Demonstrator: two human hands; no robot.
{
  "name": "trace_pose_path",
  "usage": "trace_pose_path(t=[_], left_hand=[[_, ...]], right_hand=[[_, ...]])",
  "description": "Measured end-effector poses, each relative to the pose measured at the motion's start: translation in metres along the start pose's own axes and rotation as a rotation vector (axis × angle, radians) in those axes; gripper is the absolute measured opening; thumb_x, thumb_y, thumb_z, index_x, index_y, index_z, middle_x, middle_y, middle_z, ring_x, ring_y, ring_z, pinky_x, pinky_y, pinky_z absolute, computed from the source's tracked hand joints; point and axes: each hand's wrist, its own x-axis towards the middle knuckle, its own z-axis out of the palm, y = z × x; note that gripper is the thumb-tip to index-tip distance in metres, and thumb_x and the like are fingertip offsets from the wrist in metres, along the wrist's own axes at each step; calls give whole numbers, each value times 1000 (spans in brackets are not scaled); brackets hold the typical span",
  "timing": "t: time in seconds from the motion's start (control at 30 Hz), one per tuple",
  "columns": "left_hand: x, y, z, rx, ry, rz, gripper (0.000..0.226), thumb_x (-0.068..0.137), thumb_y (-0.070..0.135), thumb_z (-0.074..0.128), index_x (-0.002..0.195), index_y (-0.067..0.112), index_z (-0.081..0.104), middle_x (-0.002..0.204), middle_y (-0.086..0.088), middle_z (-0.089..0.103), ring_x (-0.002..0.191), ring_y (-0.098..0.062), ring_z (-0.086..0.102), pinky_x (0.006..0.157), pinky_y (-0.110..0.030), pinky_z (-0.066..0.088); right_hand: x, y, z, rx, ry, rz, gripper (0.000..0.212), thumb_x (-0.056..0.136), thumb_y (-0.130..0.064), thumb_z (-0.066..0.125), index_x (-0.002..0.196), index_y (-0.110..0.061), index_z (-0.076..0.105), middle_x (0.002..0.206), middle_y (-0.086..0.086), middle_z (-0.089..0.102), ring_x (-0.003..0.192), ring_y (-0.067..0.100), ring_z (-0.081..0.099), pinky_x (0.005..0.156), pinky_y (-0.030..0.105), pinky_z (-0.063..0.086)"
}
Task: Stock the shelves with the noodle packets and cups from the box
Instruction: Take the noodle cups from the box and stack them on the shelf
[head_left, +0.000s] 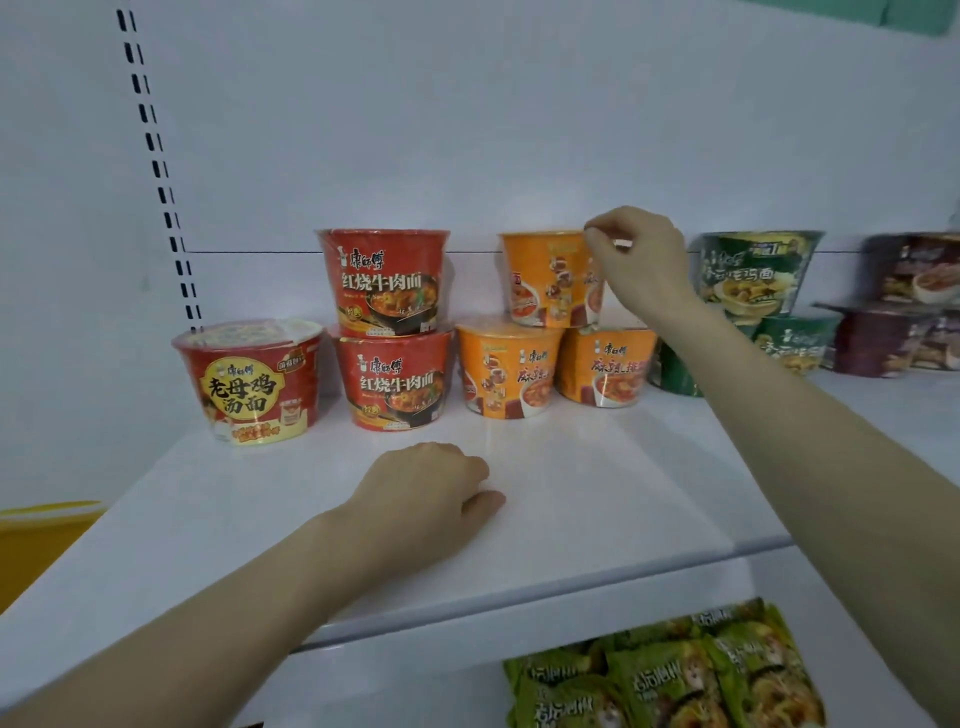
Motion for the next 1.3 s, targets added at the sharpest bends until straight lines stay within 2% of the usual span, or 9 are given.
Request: trace_pose_path(t=[0.17, 0.37, 0.5, 0.7, 0.87, 0.97, 1.03, 1.17, 1.3], left_hand=[[38, 21, -8, -3, 89, -2, 40, 96, 44, 36, 119, 16, 53, 117, -4, 58, 106, -22, 54, 85, -35, 47], [94, 19, -21, -133, 411, -260, 33, 95, 27, 47, 122, 8, 50, 120, -14, 44, 98, -33, 56, 80, -38, 47], [125, 13, -21, -174, 474, -380, 38, 93, 24, 52, 130, 14, 49, 124, -17, 42, 103, -36, 54, 83, -38, 45], [147, 13, -10, -129, 506, -430, 28, 92, 25, 54, 116, 15, 64, 110, -18, 54, 101, -37, 51, 81, -40, 44], [151, 17, -12, -243, 558, -331, 17, 88, 1, 56, 98, -3, 70, 97, -21, 66, 90, -34, 60, 75, -28, 40], [148, 14, -12, -284, 574, -293, 16, 86, -5, 55, 94, -5, 69, 94, -21, 68, 86, -33, 61, 72, -23, 36], [147, 8, -12, -305, 563, -283, 15, 86, -6, 54, 93, -6, 68, 93, -21, 67, 84, -30, 60, 67, -21, 37], [144, 1, -10, -351, 536, -286, 13, 88, -6, 52, 92, -6, 64, 93, -17, 64, 79, -18, 52, 62, -5, 33], [144, 0, -8, -380, 539, -322, 14, 89, -1, 53, 100, -4, 61, 101, -16, 61, 87, -19, 52, 63, -11, 35]], right_hand=[[6, 28, -14, -24, -26, 58, 27, 94, -18, 48, 114, -5, 61, 117, 9, 64, 108, 19, 57, 88, 21, 39], [37, 49, -21, -27, -207, 26, 42, 96, -33, 45, 133, -15, 44, 141, 1, 45, 128, 19, 42, 102, 31, 35], [60, 64, -13, 49, -375, -24, 48, 93, -40, 48, 135, -19, 43, 144, -1, 42, 130, 17, 41, 93, 21, 35], [76, 83, -2, 120, -454, -133, 37, 91, -43, 50, 114, -17, 62, 120, -2, 61, 108, 11, 53, 68, 10, 34], [79, 82, 3, 2, -294, -217, 43, 84, -51, 56, 99, -13, 68, 102, 2, 68, 90, 12, 57, 74, 25, 42], [79, 80, 10, -49, -225, -207, 51, 78, -60, 56, 98, -15, 68, 103, 5, 66, 94, 17, 59, 72, 28, 45], [81, 83, 11, 17, -267, -191, 50, 79, -61, 55, 99, -17, 67, 106, 3, 64, 94, 16, 58, 70, 23, 44], [81, 93, -3, 219, -472, -159, 40, 86, -45, 56, 117, -19, 59, 111, -8, 58, 102, 8, 51, 70, 10, 37], [80, 95, -9, 232, -502, -174, 35, 86, -33, 61, 117, -16, 61, 96, -13, 55, 86, 0, 50, 64, 5, 35]])
